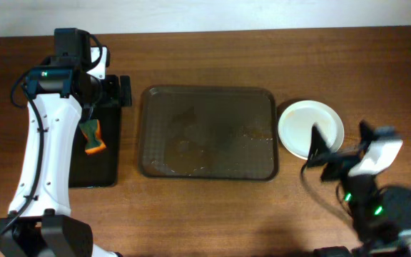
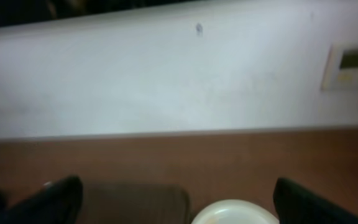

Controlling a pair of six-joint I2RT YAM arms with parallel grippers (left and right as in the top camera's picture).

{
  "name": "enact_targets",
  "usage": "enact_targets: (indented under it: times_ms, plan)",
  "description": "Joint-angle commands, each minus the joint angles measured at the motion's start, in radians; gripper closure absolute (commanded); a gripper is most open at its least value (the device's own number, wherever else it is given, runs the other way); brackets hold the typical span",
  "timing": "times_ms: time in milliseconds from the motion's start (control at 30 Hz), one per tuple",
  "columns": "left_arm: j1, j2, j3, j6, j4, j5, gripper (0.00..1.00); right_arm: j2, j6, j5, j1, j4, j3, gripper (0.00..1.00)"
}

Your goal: Clean dirty plates on tray and stack at the side

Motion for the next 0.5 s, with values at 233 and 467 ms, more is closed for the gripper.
enact_targets:
  times_ms: [233,467]
  plan:
    - [0.001,0.003,0.003,0.019,0.0,0.007,0.0,-0.419,-0.01,-0.049,-0.021,0.247,-0.636,0.02]
    - [0.001,0.003,0.003,0.019,0.001,0.007,0.0,-0.416,-0.009,-0.05,-0.021,0.248,-0.636,0.02]
